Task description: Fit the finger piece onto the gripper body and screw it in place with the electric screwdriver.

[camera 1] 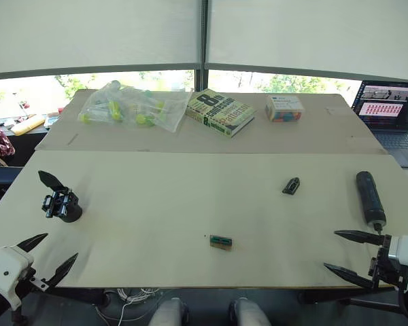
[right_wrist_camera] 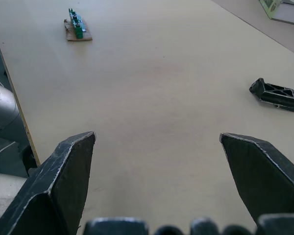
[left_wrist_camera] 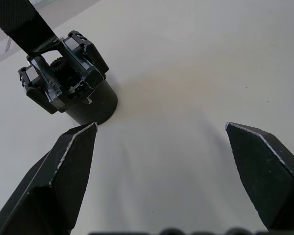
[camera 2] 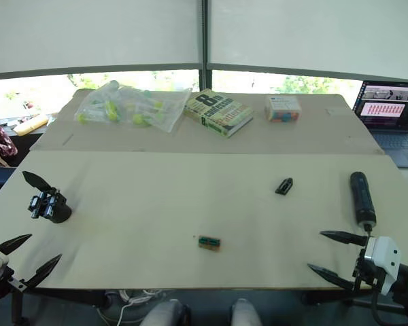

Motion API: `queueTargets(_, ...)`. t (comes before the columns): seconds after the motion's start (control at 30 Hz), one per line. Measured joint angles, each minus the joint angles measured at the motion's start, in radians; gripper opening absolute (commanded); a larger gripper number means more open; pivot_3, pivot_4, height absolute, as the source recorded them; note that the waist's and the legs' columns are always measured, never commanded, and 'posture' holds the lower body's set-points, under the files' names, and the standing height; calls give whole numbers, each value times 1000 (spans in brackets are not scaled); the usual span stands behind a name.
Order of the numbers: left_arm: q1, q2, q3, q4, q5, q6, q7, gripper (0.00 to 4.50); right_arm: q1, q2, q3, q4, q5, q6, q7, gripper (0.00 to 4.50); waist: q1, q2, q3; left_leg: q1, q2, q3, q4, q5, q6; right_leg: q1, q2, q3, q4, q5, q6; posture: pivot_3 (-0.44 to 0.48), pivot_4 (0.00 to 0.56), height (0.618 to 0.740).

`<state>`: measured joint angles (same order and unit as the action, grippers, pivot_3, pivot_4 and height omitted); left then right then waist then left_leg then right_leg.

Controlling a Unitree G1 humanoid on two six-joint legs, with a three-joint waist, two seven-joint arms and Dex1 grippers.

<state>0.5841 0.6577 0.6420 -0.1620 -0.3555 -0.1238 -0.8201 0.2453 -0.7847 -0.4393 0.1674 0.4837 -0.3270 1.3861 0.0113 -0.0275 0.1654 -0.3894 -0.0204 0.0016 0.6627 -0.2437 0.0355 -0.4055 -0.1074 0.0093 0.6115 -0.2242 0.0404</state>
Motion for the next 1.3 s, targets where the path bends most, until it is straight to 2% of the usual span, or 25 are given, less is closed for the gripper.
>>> queueTargets(0.1, 10, -34, 19, -24, -30, 44, 28, 4444, -21, 11, 21, -38, 10, 43, -30, 4500, -6, 0, 0, 0, 1, 0, 0, 0, 0, 0, 0, 1, 0, 0, 1, 0, 150, 740)
queueTargets(0.23, 15, -137, 55, -93, -139, 135, 110, 4444, -93, 114, 121, -241, 102, 149, -104, 4500, -19, 0, 0, 1, 4, 0, 0, -1, -1, -1, -1, 0, 0, 3, 5, 0, 150, 740)
queueTargets(0.33, 27, -272, 138, -133, -200, 153, 232, 4444, -132, 172, 168, -330, 131, 181, -148, 4500, -17, -1, 0, 1, 3, 0, 0, -1, 0, -1, -1, -2, 0, 5, 8, 0, 150, 740)
queueTargets(0.43, 47, -356, 164, -143, -223, 157, 317, 4444, -168, 232, 223, -379, 129, 181, -177, 4500, -12, -2, 0, 1, 2, 1, 0, -1, 0, -1, -1, -3, 0, 6, 7, 0, 150, 740)
queueTargets(0.57, 68, -421, 174, -147, -235, 157, 390, 4444, -199, 280, 281, -429, 113, 175, -209, 4500, -2, -1, 0, 0, 0, 2, 0, -2, 1, -1, 0, -3, -1, 6, 7, 0, 150, 740)
queueTargets(0.73, 43, -406, 126, -202, -234, 194, 428, 4444, -225, 286, 316, -440, 89, 175, -232, 4500, 3, -1, 0, 0, -1, 2, 0, -2, 2, -1, 2, -3, -1, 7, 1, 0, 150, 740)
queueTargets(0.93, -55, -282, 48, -208, -186, 319, 492, 4444, -248, 282, 322, -431, 87, 176, -235, 4500, 7, 5, -1, 0, 2, 0, 0, 1, 6, -2, 11, -5, 2, 6, 0, 0, 150, 740)
queueTargets(1.07, -175, -242, -21, -154, -123, 384, 534, 4444, -255, 282, 329, -432, 86, 176, -238, 4500, -3, 3, -2, 2, 2, 1, 0, 0, 5, -1, 13, -3, 2, 7, -2, 0, 150, 740)
queueTargets(1.3, -350, -209, -113, 37, -22, 391, 544, 4444, -224, 283, 328, -392, 84, 144, -217, 4500, -3, 2, -2, 4, 2, 2, 0, 0, 4, -1, 12, -2, 2, 9, -2, 0, 150, 740)
